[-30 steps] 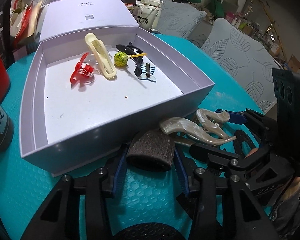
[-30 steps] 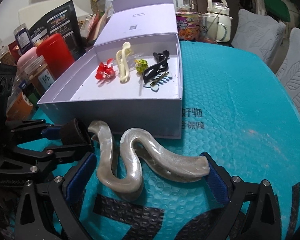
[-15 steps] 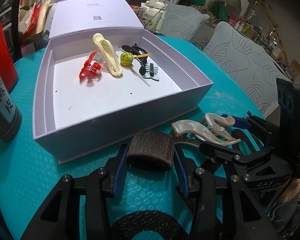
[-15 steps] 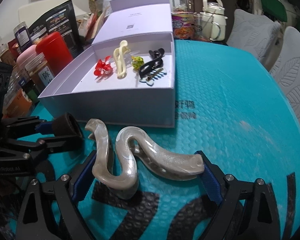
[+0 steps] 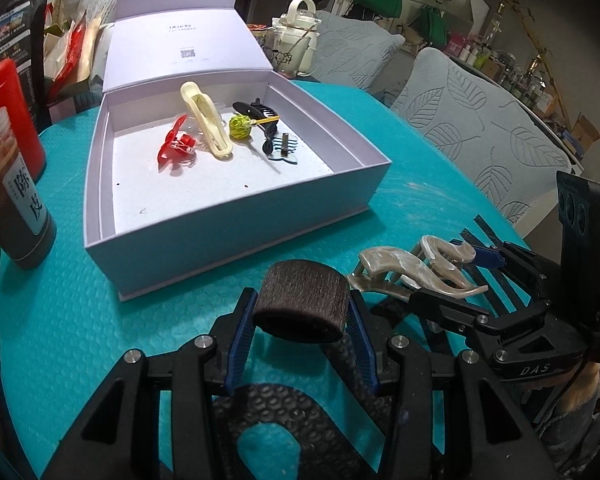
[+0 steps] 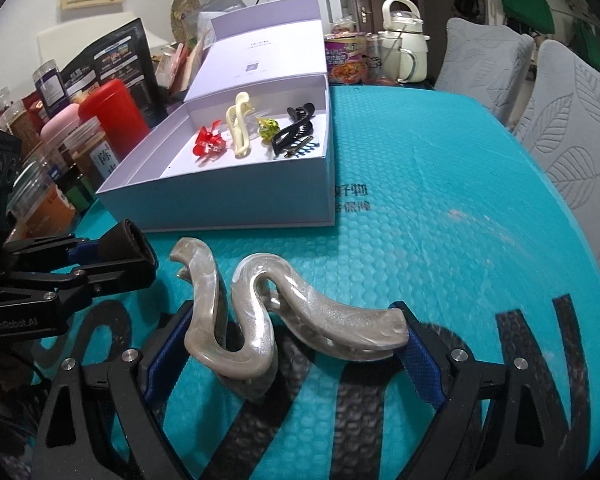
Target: Organize rigid objects
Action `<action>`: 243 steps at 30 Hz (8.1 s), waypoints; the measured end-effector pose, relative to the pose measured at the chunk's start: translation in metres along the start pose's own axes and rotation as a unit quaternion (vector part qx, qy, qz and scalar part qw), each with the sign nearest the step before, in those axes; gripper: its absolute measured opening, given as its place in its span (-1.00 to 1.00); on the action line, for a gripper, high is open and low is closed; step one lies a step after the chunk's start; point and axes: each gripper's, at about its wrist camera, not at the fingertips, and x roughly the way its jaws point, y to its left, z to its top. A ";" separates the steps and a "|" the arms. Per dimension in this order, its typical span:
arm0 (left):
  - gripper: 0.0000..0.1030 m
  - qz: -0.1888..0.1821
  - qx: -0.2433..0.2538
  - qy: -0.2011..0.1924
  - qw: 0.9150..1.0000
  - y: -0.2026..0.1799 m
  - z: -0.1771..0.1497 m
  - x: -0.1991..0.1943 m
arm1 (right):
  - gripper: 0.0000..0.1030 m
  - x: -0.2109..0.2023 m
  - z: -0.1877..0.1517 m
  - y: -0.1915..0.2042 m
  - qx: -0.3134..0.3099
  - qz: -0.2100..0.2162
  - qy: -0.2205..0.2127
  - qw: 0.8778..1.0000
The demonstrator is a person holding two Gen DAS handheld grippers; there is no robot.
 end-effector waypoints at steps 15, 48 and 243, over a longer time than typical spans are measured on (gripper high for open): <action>-0.14 0.017 0.006 -0.026 0.999 -0.018 -0.023 -0.042 | 0.81 -0.038 -0.023 0.022 -0.008 0.011 -0.021 1.000; -0.14 0.068 0.030 -0.124 0.990 -0.031 -0.001 -0.121 | 0.81 -0.095 0.008 0.063 -0.068 0.067 -0.076 0.992; 0.47 0.195 -0.001 -0.157 0.968 0.005 0.153 -0.120 | 0.84 -0.084 0.182 0.058 -0.106 -0.030 -0.150 0.983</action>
